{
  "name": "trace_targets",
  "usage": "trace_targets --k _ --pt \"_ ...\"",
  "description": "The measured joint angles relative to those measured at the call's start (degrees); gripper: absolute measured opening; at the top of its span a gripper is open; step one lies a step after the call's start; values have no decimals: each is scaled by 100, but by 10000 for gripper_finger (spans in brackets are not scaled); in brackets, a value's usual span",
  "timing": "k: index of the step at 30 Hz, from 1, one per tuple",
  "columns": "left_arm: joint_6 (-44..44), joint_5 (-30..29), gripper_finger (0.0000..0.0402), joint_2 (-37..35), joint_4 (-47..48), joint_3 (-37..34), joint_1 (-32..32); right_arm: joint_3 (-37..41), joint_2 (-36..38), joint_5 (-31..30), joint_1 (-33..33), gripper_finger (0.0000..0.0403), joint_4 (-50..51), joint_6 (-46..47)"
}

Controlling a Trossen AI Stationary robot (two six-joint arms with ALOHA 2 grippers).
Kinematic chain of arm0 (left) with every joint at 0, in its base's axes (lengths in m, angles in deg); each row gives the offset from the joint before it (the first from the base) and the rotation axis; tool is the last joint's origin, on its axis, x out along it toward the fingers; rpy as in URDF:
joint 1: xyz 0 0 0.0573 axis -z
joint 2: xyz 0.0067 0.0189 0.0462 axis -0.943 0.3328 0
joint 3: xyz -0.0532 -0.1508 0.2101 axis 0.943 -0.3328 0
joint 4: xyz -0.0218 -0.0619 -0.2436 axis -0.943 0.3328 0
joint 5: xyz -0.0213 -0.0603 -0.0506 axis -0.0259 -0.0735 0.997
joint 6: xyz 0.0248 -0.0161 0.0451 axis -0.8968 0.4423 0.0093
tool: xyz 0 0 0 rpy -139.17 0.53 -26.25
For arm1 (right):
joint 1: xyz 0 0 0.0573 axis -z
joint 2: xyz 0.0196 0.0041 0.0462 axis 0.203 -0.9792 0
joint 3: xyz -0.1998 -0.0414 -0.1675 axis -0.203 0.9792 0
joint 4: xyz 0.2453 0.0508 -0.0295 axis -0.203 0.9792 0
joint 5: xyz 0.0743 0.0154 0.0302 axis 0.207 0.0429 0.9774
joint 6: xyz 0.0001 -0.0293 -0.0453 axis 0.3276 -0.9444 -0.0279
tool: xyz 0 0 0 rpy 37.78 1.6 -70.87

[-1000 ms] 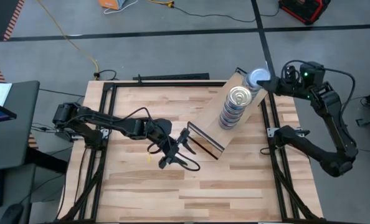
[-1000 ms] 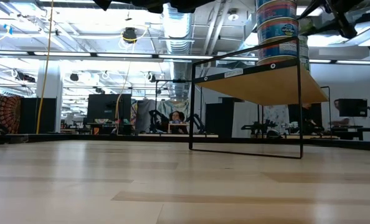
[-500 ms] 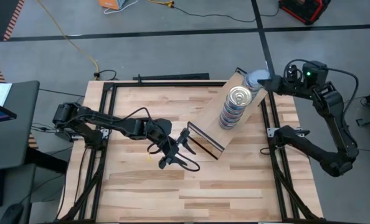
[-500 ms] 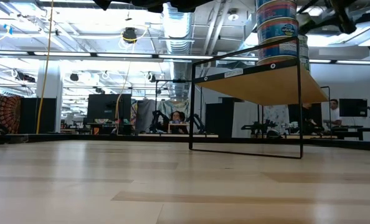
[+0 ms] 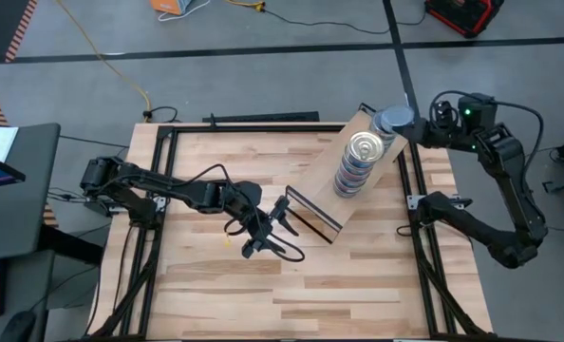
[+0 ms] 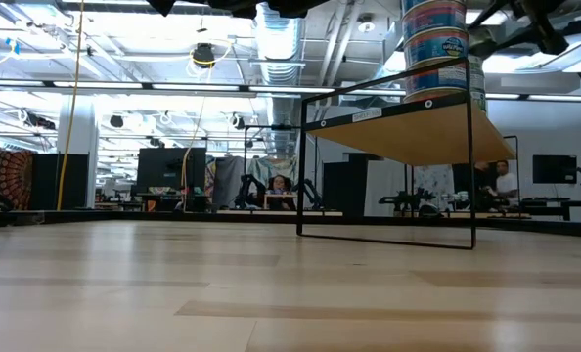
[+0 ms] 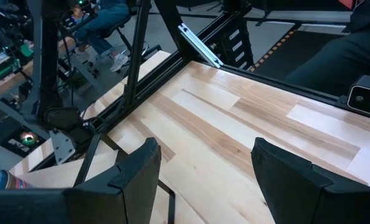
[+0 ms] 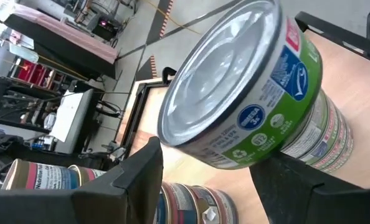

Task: Stack canned seafood by type on shelf
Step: Stack the green tuna can on the shelf

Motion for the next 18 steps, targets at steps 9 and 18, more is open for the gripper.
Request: trace_targets --k 9,18 --pt "-52 -3 239 0 0 0 0 0 -32 41 -376 256 -43 -12" --pt "0 -184 239 0 -72 0 11 2 -220 -421 -1681 256 -187 332"
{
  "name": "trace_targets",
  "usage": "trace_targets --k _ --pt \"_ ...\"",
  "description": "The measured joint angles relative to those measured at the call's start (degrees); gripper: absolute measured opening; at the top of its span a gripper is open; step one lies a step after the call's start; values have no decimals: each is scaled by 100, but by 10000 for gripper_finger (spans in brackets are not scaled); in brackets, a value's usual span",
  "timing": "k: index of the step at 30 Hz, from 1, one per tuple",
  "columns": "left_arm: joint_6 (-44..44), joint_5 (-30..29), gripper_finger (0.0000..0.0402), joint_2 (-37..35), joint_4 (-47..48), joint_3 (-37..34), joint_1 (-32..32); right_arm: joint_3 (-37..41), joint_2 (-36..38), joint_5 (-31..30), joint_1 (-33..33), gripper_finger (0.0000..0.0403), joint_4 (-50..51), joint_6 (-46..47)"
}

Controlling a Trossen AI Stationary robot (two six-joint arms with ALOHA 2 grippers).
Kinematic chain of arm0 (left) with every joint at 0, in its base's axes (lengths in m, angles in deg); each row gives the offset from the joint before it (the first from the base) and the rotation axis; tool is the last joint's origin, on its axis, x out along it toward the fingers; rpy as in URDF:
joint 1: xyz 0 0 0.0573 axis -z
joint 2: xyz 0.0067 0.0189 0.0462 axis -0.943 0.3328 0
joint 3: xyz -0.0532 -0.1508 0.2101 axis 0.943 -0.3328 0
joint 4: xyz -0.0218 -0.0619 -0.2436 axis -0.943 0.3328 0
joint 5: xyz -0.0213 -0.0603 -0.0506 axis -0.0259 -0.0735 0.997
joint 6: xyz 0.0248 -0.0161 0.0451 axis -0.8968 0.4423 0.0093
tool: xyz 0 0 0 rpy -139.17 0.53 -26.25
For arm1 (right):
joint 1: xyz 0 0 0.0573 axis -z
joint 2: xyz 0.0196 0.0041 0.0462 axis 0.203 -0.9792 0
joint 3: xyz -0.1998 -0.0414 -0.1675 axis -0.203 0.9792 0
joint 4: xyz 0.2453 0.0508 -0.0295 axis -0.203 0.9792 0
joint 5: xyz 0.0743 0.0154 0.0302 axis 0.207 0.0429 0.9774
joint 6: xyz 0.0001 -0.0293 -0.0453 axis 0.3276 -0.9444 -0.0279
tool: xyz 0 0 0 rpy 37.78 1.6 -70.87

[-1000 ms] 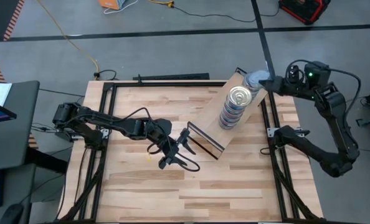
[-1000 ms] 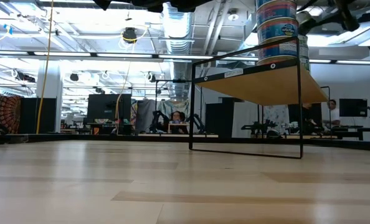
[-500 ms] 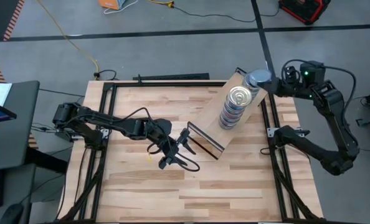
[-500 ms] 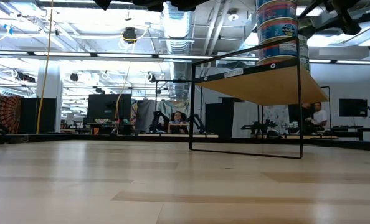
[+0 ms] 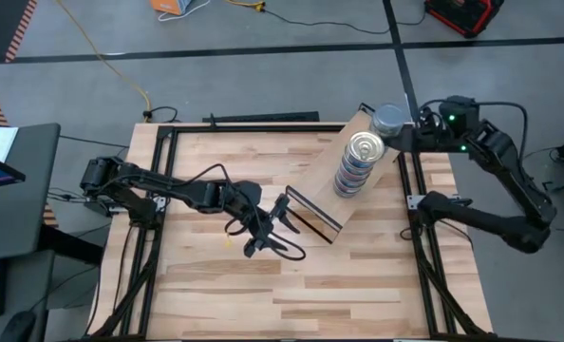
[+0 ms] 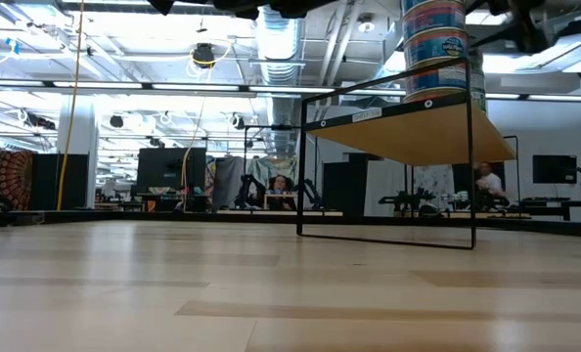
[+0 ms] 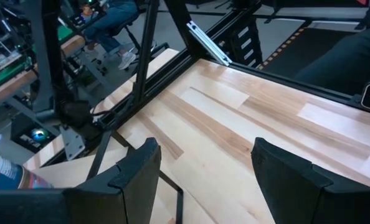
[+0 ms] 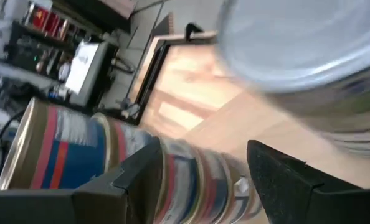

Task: Stack canned seafood by type on shelf
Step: Stack the green tuna can on the shelf, then return to Home Position

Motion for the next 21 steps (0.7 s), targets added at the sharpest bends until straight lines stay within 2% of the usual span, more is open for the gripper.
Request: trace_targets --k 6,13,17,21 --pt "156 2 239 0 28 0 21 0 -66 -538 -861 256 -28 344" --pt "79 2 239 0 120 0 64 -376 193 -758 -1001 256 154 310" --pt "12 93 239 0 23 0 63 -650 421 -1063 -1003 256 282 -163" --pt "170 256 239 -92 -54 0 34 -630 728 -1068 -1105 256 406 -1182"
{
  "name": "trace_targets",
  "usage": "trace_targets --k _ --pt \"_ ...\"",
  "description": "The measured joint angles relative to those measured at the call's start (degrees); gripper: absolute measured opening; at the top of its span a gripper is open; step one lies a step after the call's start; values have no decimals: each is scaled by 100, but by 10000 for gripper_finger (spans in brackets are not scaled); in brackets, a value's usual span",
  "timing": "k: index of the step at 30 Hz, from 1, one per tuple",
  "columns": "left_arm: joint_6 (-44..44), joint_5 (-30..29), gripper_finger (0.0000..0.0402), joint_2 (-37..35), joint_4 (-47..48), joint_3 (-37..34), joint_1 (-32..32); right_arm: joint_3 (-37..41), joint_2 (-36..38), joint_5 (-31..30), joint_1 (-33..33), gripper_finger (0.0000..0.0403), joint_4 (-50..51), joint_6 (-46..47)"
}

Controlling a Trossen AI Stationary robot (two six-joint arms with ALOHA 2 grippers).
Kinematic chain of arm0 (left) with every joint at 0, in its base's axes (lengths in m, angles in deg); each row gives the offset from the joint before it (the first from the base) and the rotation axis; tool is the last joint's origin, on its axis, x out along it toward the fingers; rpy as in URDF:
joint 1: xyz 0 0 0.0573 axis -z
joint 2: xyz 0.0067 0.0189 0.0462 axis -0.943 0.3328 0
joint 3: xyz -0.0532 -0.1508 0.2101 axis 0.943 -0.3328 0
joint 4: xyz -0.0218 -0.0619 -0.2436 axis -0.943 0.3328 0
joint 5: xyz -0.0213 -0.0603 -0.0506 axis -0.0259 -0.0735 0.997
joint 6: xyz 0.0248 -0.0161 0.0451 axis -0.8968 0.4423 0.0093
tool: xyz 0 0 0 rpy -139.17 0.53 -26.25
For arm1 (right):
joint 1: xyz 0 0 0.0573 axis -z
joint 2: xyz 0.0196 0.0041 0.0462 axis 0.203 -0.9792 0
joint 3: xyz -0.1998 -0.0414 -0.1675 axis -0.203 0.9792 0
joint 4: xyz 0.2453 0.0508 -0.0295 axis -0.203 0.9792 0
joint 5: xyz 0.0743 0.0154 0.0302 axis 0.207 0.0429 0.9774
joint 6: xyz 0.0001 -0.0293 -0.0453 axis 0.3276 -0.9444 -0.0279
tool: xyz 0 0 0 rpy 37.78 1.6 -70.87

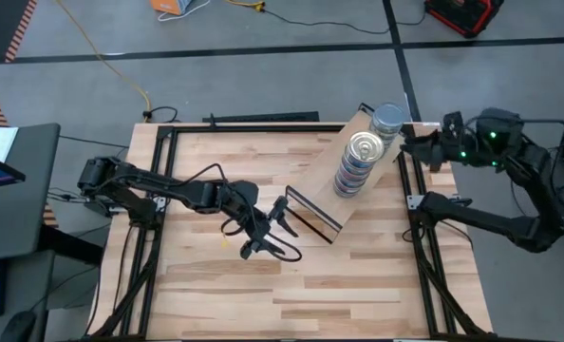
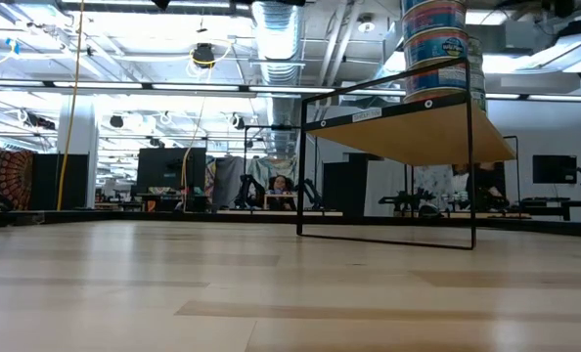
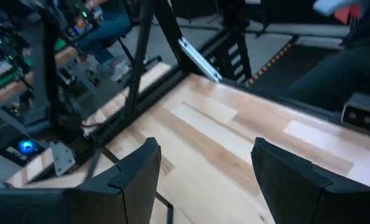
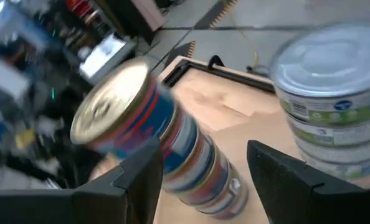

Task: Stack canned seafood by type on shelf
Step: Return to Home Position

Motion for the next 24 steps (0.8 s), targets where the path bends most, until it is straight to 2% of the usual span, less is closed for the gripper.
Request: trace_targets --k 5,10,15,18,20,24 --pt "332 130 239 -345 79 0 -104 435 535 7 -218 256 -106 -945" --pt "759 -23 239 -682 476 -25 -186 1427 1383 -5 -276 256 -703 -1414" --pt "1304 -100 239 -715 -777 -834 -187 2377 2332 46 -276 256 -1516 -1681" --pt "1661 -470 239 -719 -1346 -1312 -185 2948 2848 175 -276 256 -2000 -1679" --pt "1811 -756 239 -818 -1323 -1500 -185 3298 3162 229 -276 256 -2232 -1653" --pt "1953 -876 239 -1208 -1299 -1693 -187 3814 3460 337 -279 256 -2605 -1561"
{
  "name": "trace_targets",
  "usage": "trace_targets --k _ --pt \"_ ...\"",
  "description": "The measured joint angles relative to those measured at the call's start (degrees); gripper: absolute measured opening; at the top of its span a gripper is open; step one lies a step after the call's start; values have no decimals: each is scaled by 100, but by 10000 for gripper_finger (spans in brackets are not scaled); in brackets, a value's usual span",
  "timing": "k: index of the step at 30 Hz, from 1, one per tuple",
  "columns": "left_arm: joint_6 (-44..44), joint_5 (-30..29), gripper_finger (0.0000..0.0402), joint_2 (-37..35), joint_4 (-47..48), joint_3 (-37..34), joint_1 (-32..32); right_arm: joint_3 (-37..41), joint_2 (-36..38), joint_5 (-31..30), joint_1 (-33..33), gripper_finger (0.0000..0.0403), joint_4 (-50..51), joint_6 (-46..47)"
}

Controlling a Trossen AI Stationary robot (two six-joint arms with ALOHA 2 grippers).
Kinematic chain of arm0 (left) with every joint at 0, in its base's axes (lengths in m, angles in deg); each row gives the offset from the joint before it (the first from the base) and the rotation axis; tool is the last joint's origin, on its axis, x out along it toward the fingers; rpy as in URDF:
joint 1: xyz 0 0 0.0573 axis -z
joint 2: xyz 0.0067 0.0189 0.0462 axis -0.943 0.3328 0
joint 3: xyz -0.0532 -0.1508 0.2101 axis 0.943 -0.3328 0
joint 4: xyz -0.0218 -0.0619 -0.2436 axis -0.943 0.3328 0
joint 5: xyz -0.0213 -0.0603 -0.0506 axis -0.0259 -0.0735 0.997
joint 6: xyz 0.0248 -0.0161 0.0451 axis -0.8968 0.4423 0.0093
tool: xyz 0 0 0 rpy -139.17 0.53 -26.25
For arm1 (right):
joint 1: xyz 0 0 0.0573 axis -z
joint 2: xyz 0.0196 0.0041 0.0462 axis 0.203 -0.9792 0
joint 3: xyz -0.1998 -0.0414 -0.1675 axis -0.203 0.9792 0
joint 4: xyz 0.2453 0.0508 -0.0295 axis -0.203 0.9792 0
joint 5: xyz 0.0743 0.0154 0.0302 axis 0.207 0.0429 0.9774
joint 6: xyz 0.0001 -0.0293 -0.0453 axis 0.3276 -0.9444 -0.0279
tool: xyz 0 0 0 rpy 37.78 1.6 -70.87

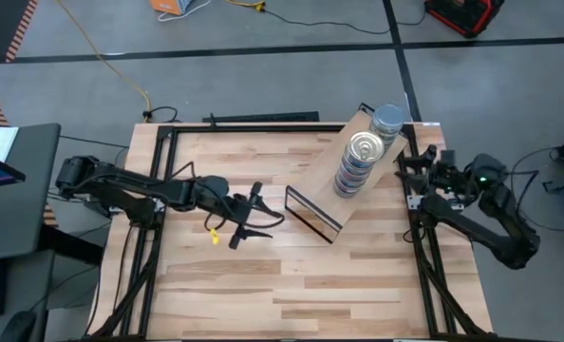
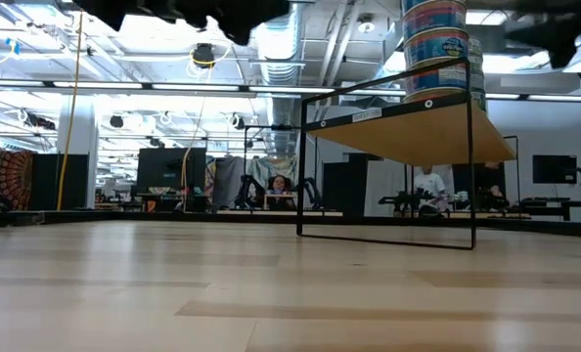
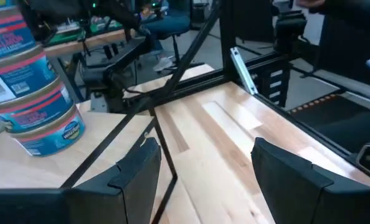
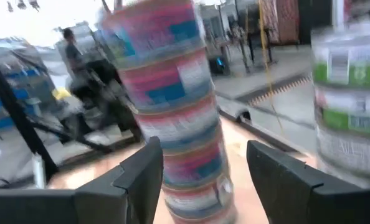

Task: Stack canned seafood by type on shelf
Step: Return to Home Position

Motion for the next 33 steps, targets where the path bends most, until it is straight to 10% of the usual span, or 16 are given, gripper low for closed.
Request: trace_targets --k 19,33 --pt "299 -839 239 -1047 -960 -1756 -132 815 1 -7 -59 256 -866 826" --pt "689 -528 239 -1043 -2110 -2484 -616 2770 -4 -441 -562 256 -4354 789"
